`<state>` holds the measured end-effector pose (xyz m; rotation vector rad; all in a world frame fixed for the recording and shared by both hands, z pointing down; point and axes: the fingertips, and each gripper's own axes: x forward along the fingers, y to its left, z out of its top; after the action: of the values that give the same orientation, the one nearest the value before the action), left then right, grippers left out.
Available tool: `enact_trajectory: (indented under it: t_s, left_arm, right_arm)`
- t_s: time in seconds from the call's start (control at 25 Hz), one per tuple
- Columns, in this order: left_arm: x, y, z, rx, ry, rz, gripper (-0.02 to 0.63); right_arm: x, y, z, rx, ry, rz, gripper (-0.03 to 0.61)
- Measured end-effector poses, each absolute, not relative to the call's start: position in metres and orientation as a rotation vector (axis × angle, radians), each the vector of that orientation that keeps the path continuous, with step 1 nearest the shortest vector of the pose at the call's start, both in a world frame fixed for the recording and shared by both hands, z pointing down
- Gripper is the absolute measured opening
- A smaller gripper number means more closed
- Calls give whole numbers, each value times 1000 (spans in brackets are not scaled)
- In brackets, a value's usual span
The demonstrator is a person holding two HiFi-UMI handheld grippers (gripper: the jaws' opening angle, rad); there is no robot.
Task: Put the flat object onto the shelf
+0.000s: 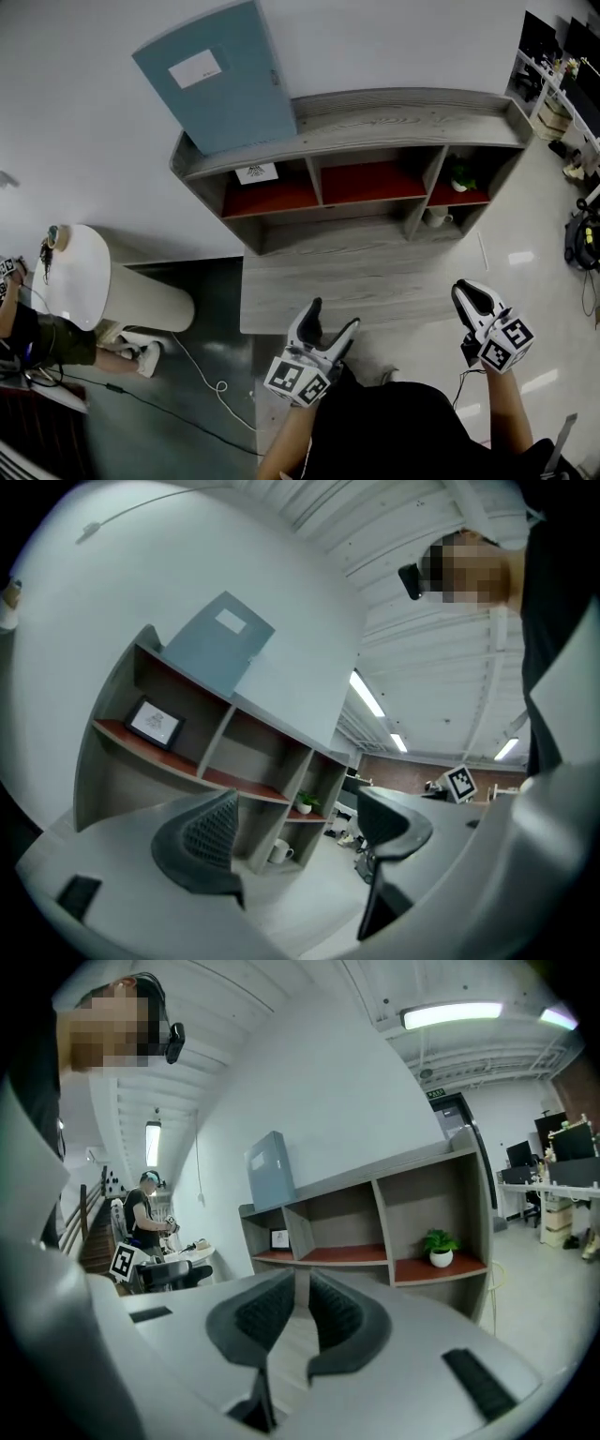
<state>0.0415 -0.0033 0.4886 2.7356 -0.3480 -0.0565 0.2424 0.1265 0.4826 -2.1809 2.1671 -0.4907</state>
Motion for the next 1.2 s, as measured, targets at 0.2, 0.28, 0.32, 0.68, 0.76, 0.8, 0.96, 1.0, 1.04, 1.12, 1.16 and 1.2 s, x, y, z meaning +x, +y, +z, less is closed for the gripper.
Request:
enact_trajectory:
  t_s: [0.2,0.28,0.32,0.68,0.76,0.8,0.96,1.0,1.04,1.12,1.16,1.2]
  left_arm:
    - [70,76,501,2776,-366,-18,226]
    - [76,96,503,2759,-385,-40,156]
    - [77,103,504,2754,-395,-41,156]
    - [71,130,517,2822,-555,96,28]
    - [66,126,517,2824,-610,104,23]
    - [64,123,517,2821,-629,103,21]
    - [61,117,518,2811,-649,109,21]
    - [62,116,517,2815,-645,108,21]
    - [63,115,516,2824,-638,106,21]
    - [68,112,511,2848,-617,97,21]
    - [70,111,509,2859,-609,93,21]
    - [72,109,507,2867,-606,91,21]
  right_arm:
    - [254,189,492,-2176,2185,-407,29]
    - [263,204,501,-2180,2122,-443,20]
    - [267,211,506,-2192,2087,-465,17]
    - [268,238,532,-2280,1986,-505,5]
    - [263,236,531,-2293,1990,-478,3]
    - [262,234,531,-2307,1993,-464,3]
    - [258,228,527,-2336,1995,-430,0]
    - [257,226,524,-2329,1993,-425,0]
    - [256,224,521,-2323,1993,-415,0]
    - [257,220,517,-2327,2001,-396,0]
    - [257,217,516,-2333,2007,-389,0]
    - [257,215,515,-2341,2014,-382,0]
